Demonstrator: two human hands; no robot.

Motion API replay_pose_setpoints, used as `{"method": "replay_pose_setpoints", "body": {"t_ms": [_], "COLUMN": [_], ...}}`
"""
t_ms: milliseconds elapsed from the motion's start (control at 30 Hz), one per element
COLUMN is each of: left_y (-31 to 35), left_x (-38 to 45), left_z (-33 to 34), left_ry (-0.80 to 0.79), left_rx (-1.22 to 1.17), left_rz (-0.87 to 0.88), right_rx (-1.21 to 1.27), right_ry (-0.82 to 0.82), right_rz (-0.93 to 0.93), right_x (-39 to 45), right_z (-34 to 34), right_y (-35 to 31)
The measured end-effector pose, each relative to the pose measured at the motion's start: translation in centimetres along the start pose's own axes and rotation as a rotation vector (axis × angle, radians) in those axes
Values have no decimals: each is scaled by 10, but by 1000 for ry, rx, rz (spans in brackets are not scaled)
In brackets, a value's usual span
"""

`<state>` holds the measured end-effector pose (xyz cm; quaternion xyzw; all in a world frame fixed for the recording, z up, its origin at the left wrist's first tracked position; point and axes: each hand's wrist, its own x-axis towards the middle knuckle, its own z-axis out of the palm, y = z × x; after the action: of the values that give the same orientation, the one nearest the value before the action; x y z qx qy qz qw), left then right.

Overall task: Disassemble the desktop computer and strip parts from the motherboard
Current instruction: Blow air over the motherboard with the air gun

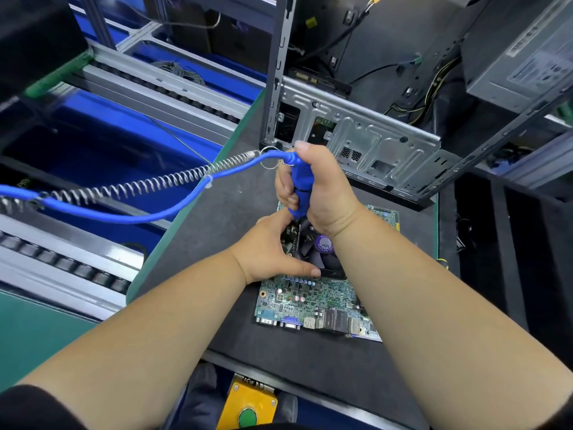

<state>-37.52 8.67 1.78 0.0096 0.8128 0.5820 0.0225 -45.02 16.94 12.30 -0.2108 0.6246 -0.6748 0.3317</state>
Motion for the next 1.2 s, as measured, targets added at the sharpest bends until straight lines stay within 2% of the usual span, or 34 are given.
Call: {"method": "replay_pose_setpoints", "body": {"t_ms": [200,367,533,900,1100,1200], "left_y": [-4,-8,-3,-3,2,4], "left_x": [1,1,-2,-6,-8,-7], "left_z": [2,3,5,7,8,6], "left_ry": [-26,-23,13,-23,-4,-11], "left_rx": [-32,-16,-48,-84,-111,-107], "left_rz": [13,11,74,83,96,87], "right_rx": [89,28,63,136,70,98], "right_ry": [94,61,76,107,41,61], "right_rz": [-8,-52,-87,-129,-150,-172], "right_x": [-1,-9,-13,-17,-23,-27], "right_z": [-5,-3,-5,-5,-4,-3], "right_y": [-2,7,10,7,6,2]}}
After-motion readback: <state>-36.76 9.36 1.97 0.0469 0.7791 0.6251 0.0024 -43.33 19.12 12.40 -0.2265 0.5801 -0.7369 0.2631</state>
